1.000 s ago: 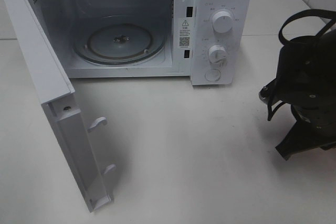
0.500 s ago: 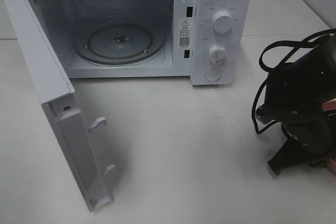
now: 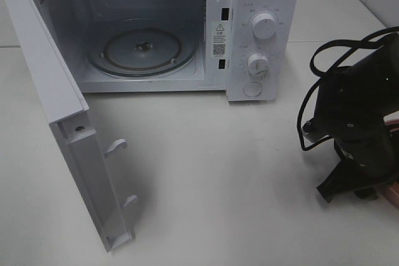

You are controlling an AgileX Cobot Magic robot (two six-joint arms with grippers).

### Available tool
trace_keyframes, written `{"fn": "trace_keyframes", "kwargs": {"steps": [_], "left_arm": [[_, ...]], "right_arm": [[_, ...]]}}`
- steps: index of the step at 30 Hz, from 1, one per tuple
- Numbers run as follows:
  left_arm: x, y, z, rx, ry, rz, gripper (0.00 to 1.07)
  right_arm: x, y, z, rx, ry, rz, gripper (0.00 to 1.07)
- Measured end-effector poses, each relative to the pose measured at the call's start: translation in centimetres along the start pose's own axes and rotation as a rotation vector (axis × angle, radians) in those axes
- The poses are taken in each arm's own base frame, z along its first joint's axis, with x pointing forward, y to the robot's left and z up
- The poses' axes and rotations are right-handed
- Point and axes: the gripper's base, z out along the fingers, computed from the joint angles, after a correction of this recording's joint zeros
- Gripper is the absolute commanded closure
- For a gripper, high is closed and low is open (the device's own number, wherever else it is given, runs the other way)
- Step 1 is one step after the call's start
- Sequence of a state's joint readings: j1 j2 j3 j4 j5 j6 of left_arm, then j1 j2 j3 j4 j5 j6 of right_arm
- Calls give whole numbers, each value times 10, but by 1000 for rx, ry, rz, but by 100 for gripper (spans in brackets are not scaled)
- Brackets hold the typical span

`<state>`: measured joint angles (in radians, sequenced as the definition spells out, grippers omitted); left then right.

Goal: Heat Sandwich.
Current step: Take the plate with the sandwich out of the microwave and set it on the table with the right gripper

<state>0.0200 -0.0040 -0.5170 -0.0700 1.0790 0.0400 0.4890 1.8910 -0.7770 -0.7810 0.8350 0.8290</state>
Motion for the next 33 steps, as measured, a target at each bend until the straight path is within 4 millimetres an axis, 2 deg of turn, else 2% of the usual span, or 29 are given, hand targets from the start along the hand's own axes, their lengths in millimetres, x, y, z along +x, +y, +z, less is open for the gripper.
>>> {"fn": "trace_keyframes", "kwargs": {"steps": [7, 10, 12, 14, 20, 24, 25, 29, 33], "left_arm": [[0, 0, 0, 0, 0, 0, 6], [0, 0, 0, 0, 0, 0, 6], [0, 0, 0, 0, 0, 0, 6], [0, 0, 0, 0, 0, 0, 6], [0, 0, 0, 0, 0, 0, 6], [0, 0, 0, 0, 0, 0, 6], [0, 0, 0, 0, 0, 0, 6], [0, 0, 0, 0, 0, 0, 6], [0, 0, 0, 0, 0, 0, 6]], "right_arm": [[2, -9, -17, -59, -39, -42, 45], [5, -15, -29, -102, -63, -54, 34], [6, -17, -33, -113, -73, -56, 32], [9, -24, -45, -143, -116, -55, 26], [16, -41, -67, -166, -212, -62, 26], [29, -59, -92, -216, -312, -27, 28], [29, -59, -92, -216, -312, -27, 28], [51, -77, -119, -314, -417, 23, 29], [63, -83, -130, -369, -464, 28, 29]]}}
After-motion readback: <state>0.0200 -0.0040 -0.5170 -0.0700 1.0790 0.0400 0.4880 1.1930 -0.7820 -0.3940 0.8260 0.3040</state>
